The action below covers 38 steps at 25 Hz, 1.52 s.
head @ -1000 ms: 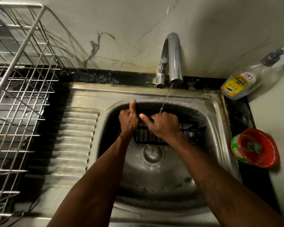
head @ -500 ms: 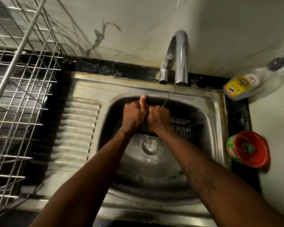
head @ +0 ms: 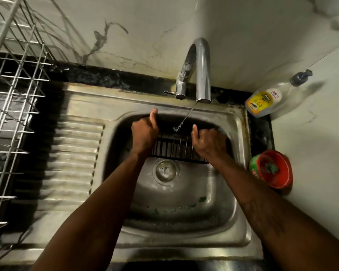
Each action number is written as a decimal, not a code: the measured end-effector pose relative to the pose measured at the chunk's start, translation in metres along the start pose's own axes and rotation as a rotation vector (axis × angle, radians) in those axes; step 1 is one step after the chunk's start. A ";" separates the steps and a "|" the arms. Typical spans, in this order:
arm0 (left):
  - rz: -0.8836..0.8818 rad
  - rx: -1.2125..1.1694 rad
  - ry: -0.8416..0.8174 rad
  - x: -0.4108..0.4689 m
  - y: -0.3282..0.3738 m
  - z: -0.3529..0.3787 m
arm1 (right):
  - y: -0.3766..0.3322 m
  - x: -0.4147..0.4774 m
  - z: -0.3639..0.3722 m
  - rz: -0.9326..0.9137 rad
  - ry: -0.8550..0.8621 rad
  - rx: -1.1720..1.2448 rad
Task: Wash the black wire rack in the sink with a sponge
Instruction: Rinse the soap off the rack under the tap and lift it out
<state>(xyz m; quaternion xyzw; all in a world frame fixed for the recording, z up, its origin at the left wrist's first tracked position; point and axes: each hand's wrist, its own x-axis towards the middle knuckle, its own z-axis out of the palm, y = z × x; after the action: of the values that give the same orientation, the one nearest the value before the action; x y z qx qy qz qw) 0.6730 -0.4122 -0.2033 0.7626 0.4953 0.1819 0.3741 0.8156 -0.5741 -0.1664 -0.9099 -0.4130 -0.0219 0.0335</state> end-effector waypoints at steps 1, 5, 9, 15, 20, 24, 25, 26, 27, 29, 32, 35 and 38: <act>0.134 0.142 0.008 -0.005 0.004 -0.004 | -0.010 0.004 -0.005 -0.004 0.028 -0.011; 0.379 0.284 -0.013 -0.037 0.041 0.006 | -0.043 0.018 -0.025 -0.065 -0.010 -0.090; 0.128 0.034 -0.028 -0.025 0.052 0.005 | -0.052 0.025 -0.049 -0.222 0.053 0.057; -0.233 -0.499 -0.085 -0.015 0.030 0.005 | -0.065 0.021 -0.073 0.008 0.132 0.433; -0.003 -0.654 -0.128 -0.024 0.071 -0.022 | -0.095 0.047 -0.069 0.142 -0.077 0.226; -0.192 -0.635 0.013 -0.013 0.075 -0.015 | -0.102 0.049 -0.071 0.127 -0.044 0.353; -0.232 -0.613 0.016 -0.006 0.071 -0.015 | -0.103 0.037 -0.070 0.023 0.007 0.335; -0.253 -0.618 0.012 0.000 0.066 -0.016 | -0.101 0.022 -0.065 -0.101 0.041 0.286; -0.249 -0.610 0.009 0.004 0.064 -0.019 | -0.097 0.010 -0.061 -0.214 0.053 0.225; -0.194 -0.538 -0.041 0.000 0.062 -0.025 | -0.084 0.008 -0.068 -0.284 0.024 0.181; -0.238 -0.654 -0.053 -0.015 0.063 -0.026 | -0.078 0.043 -0.087 0.028 -0.194 0.135; -0.190 -0.696 -0.073 -0.010 0.064 -0.023 | -0.086 0.047 -0.080 0.202 -0.171 0.104; -0.196 -0.711 -0.103 -0.002 0.057 -0.024 | -0.091 -0.001 -0.060 -0.025 0.001 0.084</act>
<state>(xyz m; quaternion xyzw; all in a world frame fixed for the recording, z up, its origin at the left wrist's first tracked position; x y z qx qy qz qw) 0.6924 -0.4180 -0.1447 0.5422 0.4526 0.2672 0.6556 0.7456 -0.5197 -0.1024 -0.9023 -0.4250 -0.0055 0.0719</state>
